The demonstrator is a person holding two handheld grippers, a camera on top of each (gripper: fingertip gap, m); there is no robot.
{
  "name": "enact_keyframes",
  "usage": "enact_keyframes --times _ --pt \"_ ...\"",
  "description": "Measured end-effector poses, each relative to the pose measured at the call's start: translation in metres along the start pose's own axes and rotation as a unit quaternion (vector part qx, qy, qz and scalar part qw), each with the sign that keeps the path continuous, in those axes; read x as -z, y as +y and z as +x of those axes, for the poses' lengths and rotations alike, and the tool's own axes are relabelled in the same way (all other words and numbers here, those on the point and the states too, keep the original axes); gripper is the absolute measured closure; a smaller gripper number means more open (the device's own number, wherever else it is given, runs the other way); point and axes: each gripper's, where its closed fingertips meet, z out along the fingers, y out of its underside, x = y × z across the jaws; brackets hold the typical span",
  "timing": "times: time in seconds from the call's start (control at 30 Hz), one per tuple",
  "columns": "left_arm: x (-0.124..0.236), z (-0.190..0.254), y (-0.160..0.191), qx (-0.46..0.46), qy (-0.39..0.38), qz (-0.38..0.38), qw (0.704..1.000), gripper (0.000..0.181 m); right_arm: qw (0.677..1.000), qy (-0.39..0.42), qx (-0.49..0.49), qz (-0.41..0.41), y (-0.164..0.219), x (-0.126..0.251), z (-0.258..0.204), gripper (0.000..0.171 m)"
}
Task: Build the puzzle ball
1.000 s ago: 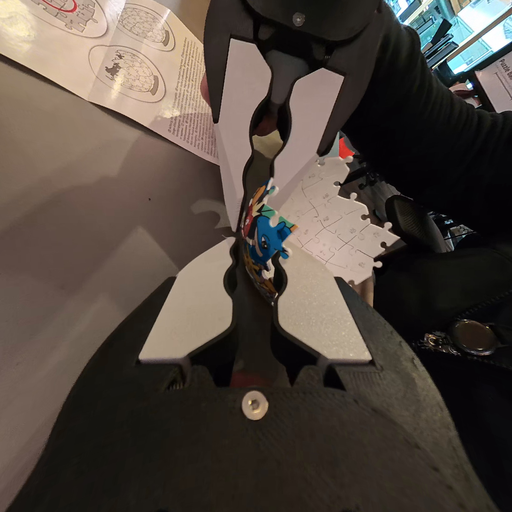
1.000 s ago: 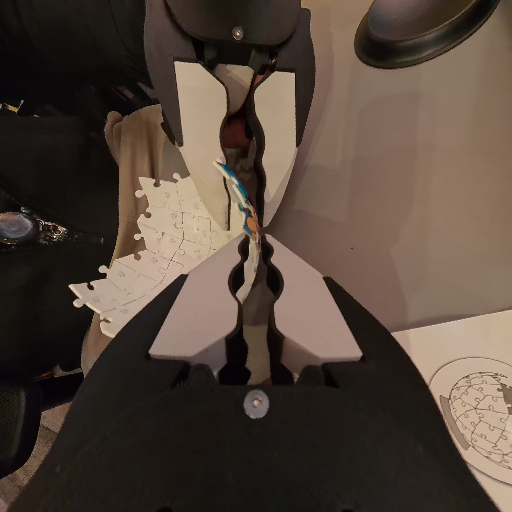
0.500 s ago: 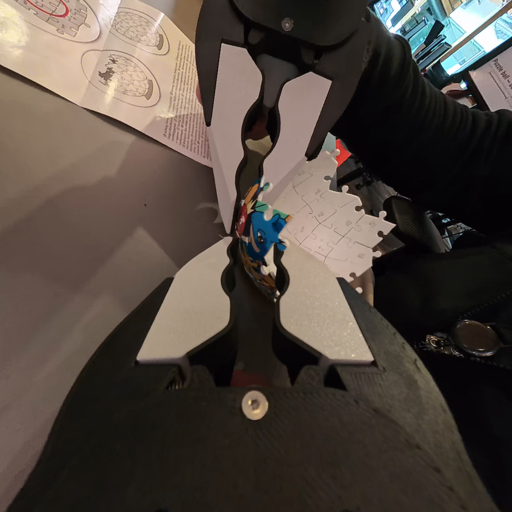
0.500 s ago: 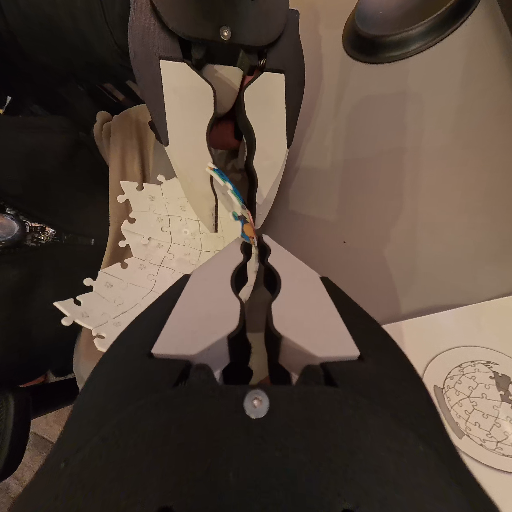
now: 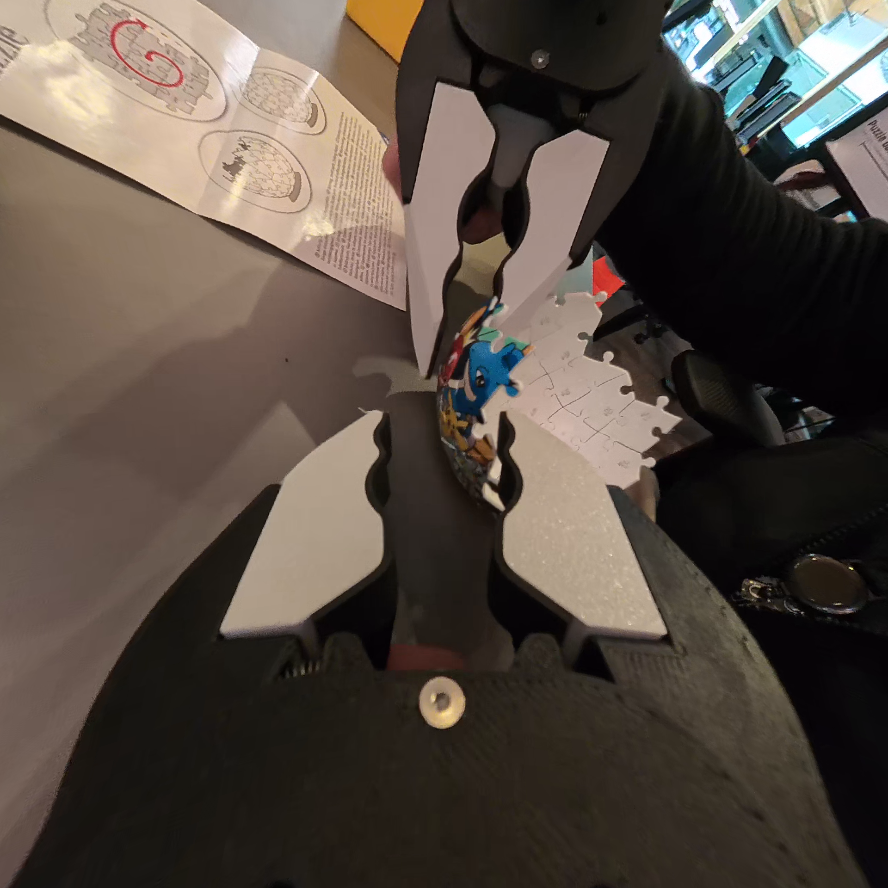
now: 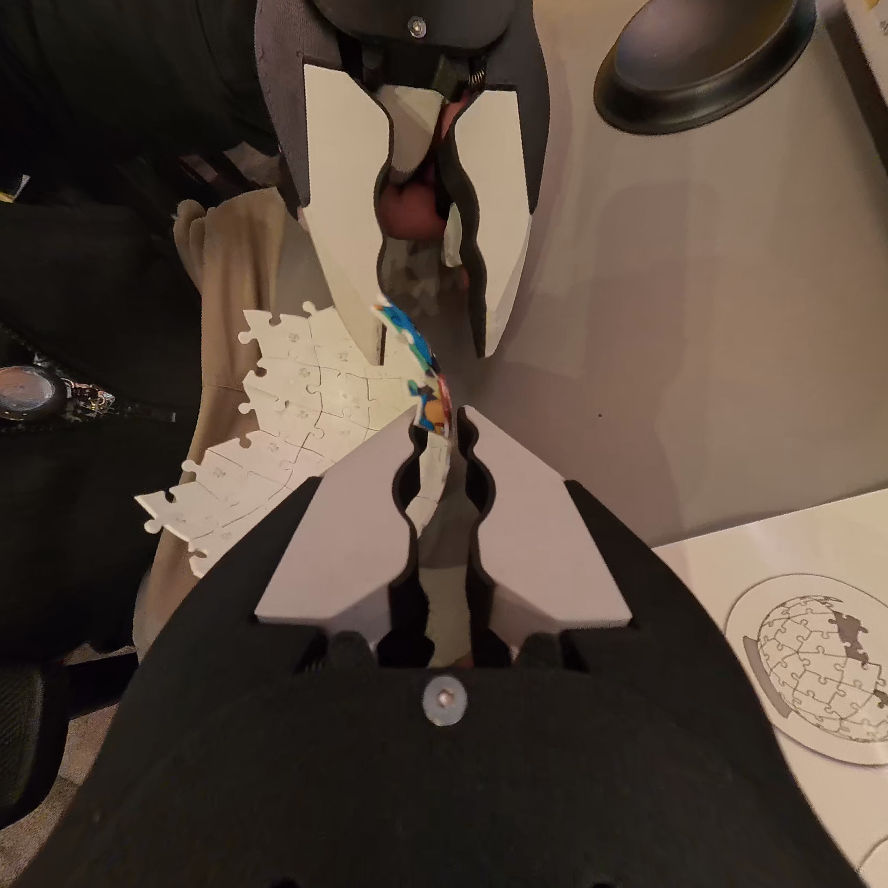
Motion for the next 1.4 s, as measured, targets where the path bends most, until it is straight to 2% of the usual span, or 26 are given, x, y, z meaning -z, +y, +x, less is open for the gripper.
enact_keyframes --times 0.23,0.43,0.63,0.8,1.03,1.17,1.27,1.4 --pt "0.029 0.008 -0.013 -0.030 -0.028 0.022 0.999 0.136 1.000 0.019 -0.002 0.012 0.000 0.017 -0.005 0.150" --pt "0.079 0.011 -0.013 -0.069 -0.096 0.034 0.992 0.139 0.996 0.066 -0.006 0.055 -0.008 0.047 -0.010 0.146" --pt "0.148 0.006 0.011 -0.088 -0.202 0.033 0.975 0.143 0.986 0.142 -0.004 0.091 -0.010 0.081 -0.021 0.146" --pt "0.188 0.001 0.050 -0.089 -0.279 0.001 0.956 0.144 0.974 0.181 -0.011 0.133 -0.013 0.094 -0.035 0.149" --pt "0.207 -0.019 0.110 -0.094 -0.350 -0.088 0.928 0.139 0.966 0.228 0.004 0.124 -0.021 0.091 -0.051 0.151" --pt "0.212 -0.022 0.126 -0.097 -0.363 -0.110 0.920 0.136 0.963 0.238 0.008 0.124 -0.028 0.084 -0.060 0.151" --pt "0.220 -0.032 0.138 -0.109 -0.400 -0.140 0.899 0.141 0.964 0.237 0.007 0.121 -0.029 0.076 -0.066 0.151" --pt "0.216 -0.040 0.148 -0.109 -0.408 -0.151 0.894 0.141 0.963 0.236 0.003 0.130 -0.031 0.065 -0.071 0.152"
